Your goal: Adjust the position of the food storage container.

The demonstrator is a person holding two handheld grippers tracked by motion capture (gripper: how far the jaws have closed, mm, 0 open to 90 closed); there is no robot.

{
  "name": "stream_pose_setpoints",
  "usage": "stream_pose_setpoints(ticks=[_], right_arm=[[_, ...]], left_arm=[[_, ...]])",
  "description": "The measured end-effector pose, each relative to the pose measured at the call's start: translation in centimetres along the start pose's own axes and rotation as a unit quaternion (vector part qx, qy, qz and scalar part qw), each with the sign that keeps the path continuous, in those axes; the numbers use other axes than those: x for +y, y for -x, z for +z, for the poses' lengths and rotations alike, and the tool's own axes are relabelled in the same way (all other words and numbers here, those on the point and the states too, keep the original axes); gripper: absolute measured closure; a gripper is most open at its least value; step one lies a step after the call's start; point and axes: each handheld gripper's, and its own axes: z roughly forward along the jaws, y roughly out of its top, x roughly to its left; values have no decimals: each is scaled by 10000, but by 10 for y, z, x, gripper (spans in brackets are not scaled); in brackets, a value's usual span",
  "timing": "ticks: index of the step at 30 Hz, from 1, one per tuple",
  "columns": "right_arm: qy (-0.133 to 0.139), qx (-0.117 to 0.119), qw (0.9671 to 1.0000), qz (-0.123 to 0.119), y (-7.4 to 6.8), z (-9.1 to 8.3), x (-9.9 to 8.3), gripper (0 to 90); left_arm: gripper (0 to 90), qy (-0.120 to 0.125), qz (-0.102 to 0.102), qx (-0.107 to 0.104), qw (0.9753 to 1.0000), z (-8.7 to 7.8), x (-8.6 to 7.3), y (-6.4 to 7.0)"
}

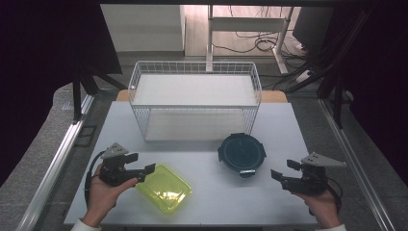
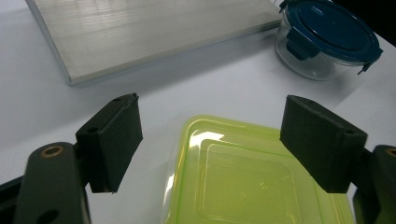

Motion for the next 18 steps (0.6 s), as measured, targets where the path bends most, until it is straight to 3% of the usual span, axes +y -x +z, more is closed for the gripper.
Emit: stream_pose_setpoints(ticks=[10,18], right_arm=[[-160,35,9999,9,0,5,1,253],[-138,142,9998,-58,-3,6,7,288]], left_arm=[[204,-68,-16,14,10000,1,-6,-2],[207,-26,-98,2,9999,-5,-9,-1]])
